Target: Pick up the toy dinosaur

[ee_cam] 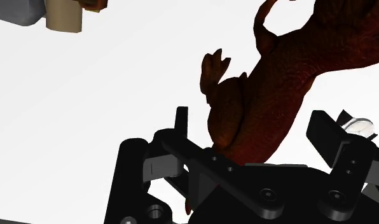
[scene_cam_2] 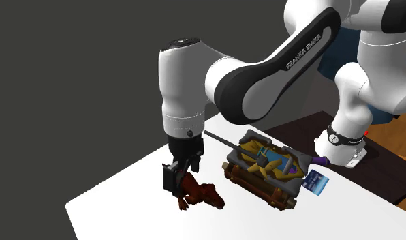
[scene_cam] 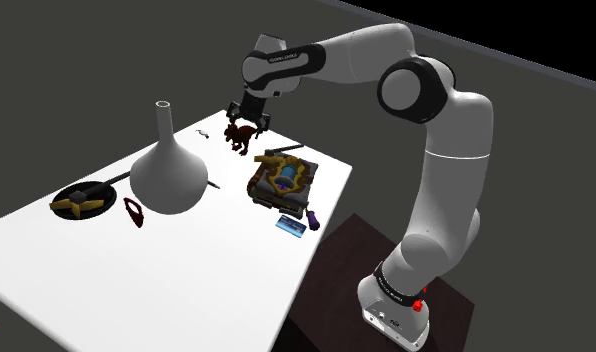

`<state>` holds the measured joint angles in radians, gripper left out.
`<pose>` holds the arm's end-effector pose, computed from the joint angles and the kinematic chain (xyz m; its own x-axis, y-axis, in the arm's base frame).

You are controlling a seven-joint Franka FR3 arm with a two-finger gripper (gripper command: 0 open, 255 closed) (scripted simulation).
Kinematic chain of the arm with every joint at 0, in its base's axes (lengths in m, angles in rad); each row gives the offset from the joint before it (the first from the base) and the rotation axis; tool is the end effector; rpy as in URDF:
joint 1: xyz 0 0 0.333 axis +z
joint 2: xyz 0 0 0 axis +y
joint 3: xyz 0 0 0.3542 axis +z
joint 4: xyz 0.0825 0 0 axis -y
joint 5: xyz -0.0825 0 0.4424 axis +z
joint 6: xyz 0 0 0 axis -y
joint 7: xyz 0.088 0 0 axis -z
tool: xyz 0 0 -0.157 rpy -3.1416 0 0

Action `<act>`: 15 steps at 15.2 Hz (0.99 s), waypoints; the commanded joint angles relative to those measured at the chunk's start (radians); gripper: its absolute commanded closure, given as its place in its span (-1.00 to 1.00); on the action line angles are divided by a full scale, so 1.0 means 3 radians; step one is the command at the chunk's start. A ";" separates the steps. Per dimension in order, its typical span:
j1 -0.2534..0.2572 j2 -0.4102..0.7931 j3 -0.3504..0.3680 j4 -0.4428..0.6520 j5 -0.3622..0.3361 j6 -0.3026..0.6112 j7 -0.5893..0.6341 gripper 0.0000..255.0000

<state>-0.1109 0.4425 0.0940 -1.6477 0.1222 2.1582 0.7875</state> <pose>0.7500 -0.0090 0.3214 0.6401 -0.7661 -0.0586 -0.7645 -0.6275 -0.1477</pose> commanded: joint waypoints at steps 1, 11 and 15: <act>0.0002 0.0001 0.0001 -0.0012 0.0001 0.0015 0.0000 1.00; -0.0001 -0.0017 0.0000 0.0001 0.0001 -0.0016 0.0001 1.00; -0.0003 -0.0081 -0.0001 0.0088 -0.0004 -0.0166 0.0020 1.00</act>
<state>-0.1107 0.4238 0.0942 -1.6288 0.1212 2.1215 0.7931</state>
